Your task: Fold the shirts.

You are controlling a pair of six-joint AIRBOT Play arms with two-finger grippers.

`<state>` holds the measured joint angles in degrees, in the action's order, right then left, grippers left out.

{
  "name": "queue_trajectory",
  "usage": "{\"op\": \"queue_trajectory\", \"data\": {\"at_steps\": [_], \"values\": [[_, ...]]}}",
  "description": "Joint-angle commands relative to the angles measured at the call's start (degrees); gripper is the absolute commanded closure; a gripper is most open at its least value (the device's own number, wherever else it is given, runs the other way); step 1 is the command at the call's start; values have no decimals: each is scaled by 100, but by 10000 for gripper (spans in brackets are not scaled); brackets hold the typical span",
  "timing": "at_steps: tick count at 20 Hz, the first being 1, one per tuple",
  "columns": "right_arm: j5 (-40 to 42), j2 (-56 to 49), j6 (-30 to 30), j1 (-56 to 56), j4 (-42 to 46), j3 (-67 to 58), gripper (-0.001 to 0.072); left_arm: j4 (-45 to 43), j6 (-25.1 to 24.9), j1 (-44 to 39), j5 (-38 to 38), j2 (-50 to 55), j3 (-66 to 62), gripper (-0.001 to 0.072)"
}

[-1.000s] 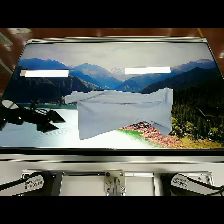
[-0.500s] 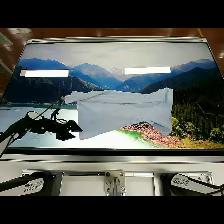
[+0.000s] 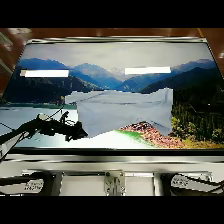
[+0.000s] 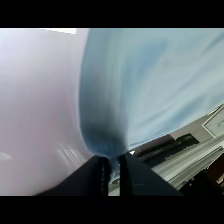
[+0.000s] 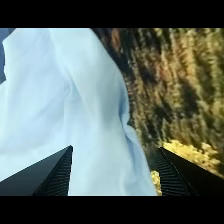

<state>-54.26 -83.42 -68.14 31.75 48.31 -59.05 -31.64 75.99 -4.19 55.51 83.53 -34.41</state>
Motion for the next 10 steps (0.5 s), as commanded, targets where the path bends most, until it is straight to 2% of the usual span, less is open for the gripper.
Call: {"op": "queue_trajectory", "data": {"at_steps": [1, 6, 10], "values": [[184, -245, -15, -229, 17, -4, 74, 468, -398, -59, 192, 63, -48, 666], [46, -625, -17, -258, -4, -4, 74, 466, -614, 2, 186, -63, -212, 668], [299, -898, -17, -560, -9, -4, 75, 463, -634, 101, 188, -295, -428, 668]]}}
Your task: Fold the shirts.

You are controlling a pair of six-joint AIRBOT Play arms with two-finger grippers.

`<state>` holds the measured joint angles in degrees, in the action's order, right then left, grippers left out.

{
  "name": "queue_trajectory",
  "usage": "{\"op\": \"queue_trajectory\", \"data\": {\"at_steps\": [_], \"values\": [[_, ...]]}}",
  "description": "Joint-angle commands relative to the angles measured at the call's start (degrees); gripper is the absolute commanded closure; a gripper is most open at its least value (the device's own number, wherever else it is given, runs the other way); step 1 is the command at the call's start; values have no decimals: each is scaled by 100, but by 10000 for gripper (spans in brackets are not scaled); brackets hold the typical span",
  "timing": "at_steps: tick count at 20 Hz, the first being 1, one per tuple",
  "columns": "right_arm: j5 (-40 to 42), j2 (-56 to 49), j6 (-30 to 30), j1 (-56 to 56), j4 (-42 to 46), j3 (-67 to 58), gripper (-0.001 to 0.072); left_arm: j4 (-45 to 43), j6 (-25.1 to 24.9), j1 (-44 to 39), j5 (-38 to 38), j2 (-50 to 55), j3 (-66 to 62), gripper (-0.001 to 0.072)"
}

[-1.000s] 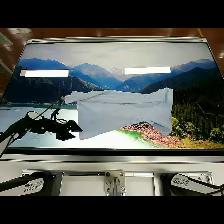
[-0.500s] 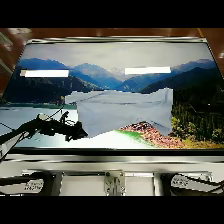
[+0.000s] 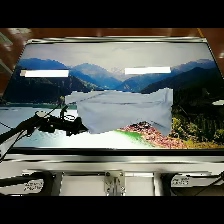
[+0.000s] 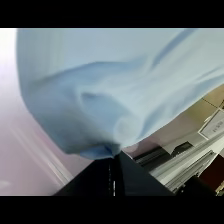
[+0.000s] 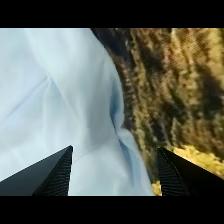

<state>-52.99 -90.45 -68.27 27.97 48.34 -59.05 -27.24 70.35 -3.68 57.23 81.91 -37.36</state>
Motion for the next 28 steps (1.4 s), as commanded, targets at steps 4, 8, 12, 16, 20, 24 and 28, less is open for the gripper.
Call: {"op": "queue_trajectory", "data": {"at_steps": [4, 8, 12, 16, 20, 24, 28], "values": [[710, -343, -173, -498, -7, -17, 219, 24, -74, 50, -20, -354, -199, 668], [903, -343, -262, -586, -26, -129, 650, -52, -221, 59, -175, -610, -251, 669], [57, 356, 529, -586, 28, -813, 650, -1163, 278, 328, -76, -1259, -1292, 671], [-450, 1871, 649, -586, 13, -1963, 650, -1869, 599, 896, -11, -2218, -3685, 670], [-214, 3436, 553, -588, -2, -3180, 650, -1882, 599, 1220, -446, -2817, -6511, 669], [610, 4795, 118, -586, 33, -3915, 651, -2310, 861, 1237, -516, -3303, -8229, 669], [640, 5661, -234, -586, 739, -4105, 650, -3296, 1456, 1237, 352, -4044, -8046, 669]]}}
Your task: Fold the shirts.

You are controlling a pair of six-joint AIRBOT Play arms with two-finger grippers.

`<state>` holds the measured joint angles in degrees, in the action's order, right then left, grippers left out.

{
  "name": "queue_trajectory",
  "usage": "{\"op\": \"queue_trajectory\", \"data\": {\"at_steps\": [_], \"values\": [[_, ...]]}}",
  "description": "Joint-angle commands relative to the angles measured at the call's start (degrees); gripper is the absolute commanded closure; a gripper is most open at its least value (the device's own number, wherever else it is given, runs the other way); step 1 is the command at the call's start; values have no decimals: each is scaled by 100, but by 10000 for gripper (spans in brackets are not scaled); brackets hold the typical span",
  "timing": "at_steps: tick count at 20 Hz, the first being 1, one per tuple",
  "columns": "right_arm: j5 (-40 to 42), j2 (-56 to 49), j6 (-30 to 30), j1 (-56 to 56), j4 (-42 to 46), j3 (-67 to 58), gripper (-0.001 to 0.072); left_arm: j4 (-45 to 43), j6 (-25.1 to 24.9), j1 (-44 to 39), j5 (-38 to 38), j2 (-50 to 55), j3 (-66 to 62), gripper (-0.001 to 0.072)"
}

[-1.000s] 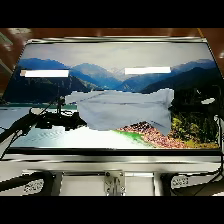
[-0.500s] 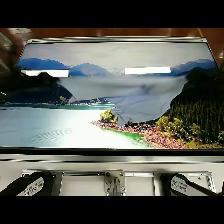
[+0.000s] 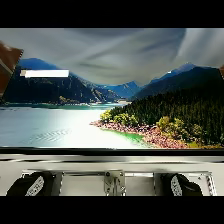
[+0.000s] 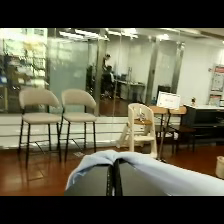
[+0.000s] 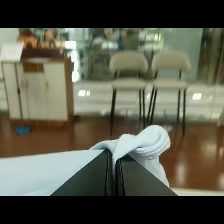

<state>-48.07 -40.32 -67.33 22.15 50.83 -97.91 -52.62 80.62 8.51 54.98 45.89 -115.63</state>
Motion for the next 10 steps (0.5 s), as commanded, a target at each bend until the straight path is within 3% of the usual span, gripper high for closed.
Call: {"op": "queue_trajectory", "data": {"at_steps": [1, 5, 10], "values": [[31, 761, -503, -4, 804, -219, 651, -1123, 573, 17, 1043, -560, -105, 669], [-1272, 710, -955, -4, 1679, -219, 650, -2103, 758, 17, 2522, -649, 358, 669], [-3464, -267, -960, -4, 1718, 50, 650, -2142, 756, 17, 2975, -625, 2184, 668]]}}
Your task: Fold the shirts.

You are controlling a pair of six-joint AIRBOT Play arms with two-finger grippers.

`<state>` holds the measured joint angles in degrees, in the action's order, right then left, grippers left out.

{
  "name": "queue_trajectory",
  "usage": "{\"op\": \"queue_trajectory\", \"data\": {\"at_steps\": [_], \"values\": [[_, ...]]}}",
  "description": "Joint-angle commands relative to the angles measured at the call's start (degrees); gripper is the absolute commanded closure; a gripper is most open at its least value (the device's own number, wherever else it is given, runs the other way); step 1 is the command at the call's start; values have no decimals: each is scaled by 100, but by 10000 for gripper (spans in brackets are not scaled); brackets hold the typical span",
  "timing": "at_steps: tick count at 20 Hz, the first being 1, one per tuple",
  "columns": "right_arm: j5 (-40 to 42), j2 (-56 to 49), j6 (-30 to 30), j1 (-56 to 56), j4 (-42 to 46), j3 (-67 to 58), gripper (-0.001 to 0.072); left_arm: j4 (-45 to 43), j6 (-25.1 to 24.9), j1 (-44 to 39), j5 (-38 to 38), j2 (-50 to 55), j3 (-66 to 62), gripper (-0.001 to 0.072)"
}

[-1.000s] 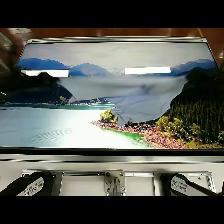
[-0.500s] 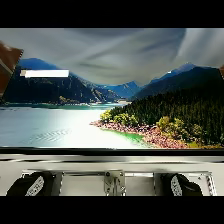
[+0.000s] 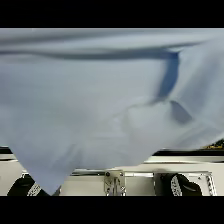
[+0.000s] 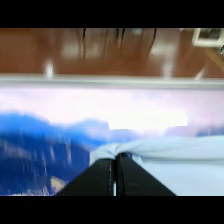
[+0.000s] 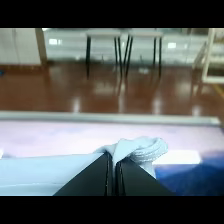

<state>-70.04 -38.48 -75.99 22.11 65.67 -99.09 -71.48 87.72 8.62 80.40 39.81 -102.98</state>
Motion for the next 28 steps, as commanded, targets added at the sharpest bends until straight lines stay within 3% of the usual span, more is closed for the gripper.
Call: {"op": "queue_trajectory", "data": {"at_steps": [1, 3, 5, 10, 16, 18, 21, 22, 23, 24, 28], "values": [[-1423, -693, -144, -2, 223, 404, 650, -278, 44, 7, 415, 17, 1377, 668], [-1349, -1139, -177, -2, 214, 1132, 651, -321, 46, 7, 404, 192, 2280, 668], [-748, -1641, -157, -68, 188, 1998, 651, -315, 46, 4, 144, 525, 3021, 667], [1926, -3427, -304, -885, 37, 2726, 650, -129, 195, 7, -1591, 2153, 3462, 667], [4627, -4850, -308, -1851, -688, 2726, 649, 1294, 190, -52, -3801, 3923, 3447, 667], [4725, -5110, -310, -2057, -691, 2726, 650, 1366, 190, -170, -3928, 4347, 3449, 666], [4334, -5355, -308, -2286, -686, 2726, 642, 1370, 197, -334, -3480, 4854, 3449, 660], [4336, -5355, -304, -2328, -667, 2723, 551, 1368, 195, -337, -3176, 4935, 3445, 549], [4107, -5272, -297, -2319, -660, 2677, 235, 1322, 192, -267, -2734, 4962, 3410, 282], [3753, -5134, -262, -2238, -538, 2579, 74, 1137, 192, -131, -2199, 4953, 3316, 35], [1580, -4284, -525, -1384, 1137, 2184, 75, 402, -382, 953, 498, 4857, 2848, 50]]}}
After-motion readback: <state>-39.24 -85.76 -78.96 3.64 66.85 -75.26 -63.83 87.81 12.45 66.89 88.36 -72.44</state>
